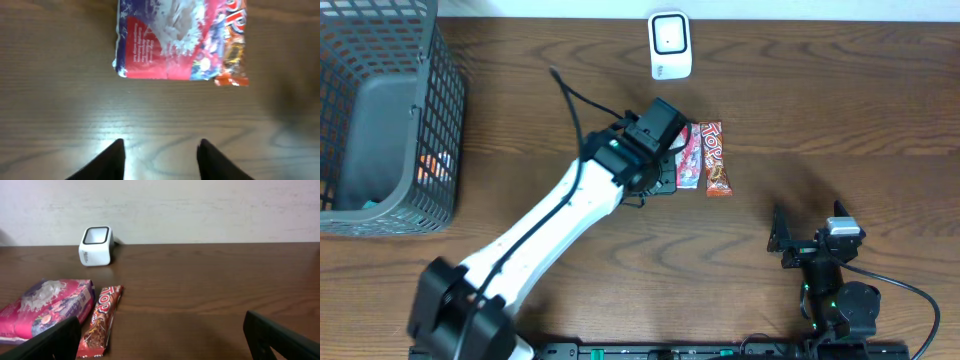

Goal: Scan the item barcode

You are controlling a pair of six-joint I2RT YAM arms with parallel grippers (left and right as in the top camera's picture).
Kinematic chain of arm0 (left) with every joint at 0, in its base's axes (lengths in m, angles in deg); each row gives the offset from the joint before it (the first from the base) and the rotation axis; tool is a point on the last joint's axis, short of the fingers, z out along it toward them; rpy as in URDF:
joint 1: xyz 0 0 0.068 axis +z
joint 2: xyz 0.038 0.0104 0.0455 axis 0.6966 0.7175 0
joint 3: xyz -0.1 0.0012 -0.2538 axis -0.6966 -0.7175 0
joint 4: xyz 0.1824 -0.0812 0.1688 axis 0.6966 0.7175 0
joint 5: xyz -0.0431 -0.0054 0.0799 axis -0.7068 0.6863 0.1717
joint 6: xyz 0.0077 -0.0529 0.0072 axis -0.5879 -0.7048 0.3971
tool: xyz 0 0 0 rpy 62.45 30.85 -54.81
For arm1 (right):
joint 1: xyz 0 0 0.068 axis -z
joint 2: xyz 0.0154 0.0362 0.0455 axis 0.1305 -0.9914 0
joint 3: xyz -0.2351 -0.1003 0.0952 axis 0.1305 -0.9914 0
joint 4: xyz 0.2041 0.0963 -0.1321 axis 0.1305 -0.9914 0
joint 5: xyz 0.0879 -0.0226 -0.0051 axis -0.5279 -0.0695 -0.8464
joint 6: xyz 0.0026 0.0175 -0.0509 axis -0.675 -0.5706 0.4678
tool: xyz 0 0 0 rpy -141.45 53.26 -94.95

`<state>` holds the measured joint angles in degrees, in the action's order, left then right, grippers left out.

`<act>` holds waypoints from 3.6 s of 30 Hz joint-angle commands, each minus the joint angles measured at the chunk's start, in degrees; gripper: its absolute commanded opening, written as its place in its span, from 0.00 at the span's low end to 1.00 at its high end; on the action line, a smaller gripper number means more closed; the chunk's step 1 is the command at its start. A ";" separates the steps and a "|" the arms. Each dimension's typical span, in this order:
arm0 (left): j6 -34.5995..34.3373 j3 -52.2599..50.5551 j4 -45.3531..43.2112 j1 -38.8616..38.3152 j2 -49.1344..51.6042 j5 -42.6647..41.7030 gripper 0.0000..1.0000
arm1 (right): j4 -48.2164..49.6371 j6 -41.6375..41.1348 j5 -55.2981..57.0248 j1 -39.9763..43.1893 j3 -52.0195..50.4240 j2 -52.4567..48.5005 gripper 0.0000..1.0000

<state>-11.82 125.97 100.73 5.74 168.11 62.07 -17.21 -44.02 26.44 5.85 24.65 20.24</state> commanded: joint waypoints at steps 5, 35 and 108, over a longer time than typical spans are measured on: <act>2.45 0.59 0.13 0.98 -7.98 3.04 0.58 | -0.22 -0.37 0.04 0.33 -0.13 0.24 0.99; 17.42 4.13 -23.54 46.49 -22.99 8.31 0.96 | -0.22 -0.37 0.07 0.33 -0.11 0.24 0.99; 2.34 5.09 1.55 72.74 12.81 19.28 0.98 | -0.22 -0.37 0.04 0.33 -0.13 0.24 0.99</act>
<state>-5.72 129.97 101.13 78.20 179.46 82.31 -17.21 -44.02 26.44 5.85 24.65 20.24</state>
